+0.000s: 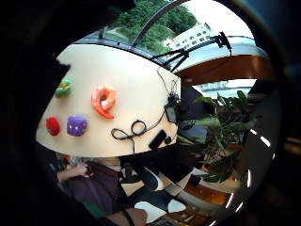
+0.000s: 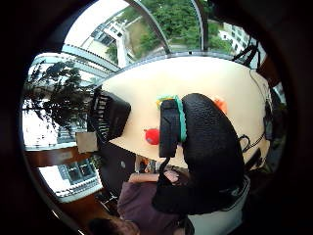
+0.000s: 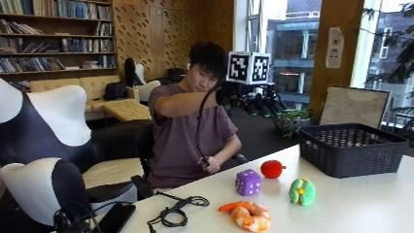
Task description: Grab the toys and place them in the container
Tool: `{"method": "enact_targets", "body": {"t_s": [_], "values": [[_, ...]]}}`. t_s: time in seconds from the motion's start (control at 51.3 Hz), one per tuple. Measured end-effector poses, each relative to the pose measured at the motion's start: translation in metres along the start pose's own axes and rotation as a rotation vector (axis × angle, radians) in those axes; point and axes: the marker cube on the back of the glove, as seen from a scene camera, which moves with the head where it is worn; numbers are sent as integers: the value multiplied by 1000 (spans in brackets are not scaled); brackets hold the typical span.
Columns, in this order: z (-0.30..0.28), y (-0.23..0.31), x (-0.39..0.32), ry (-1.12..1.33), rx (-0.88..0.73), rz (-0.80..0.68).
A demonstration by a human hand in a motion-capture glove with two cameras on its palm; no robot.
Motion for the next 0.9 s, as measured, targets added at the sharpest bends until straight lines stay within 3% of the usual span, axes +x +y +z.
{"method": "enact_targets", "body": {"t_s": [0.312, 0.702, 0.76, 0.897], "values": [[72, -33, 21, -55, -122, 10], [264, -50, 39, -106, -351, 92], [285, -48, 37, -98, -313, 84], [297, -50, 35, -121, -38, 58]]}}
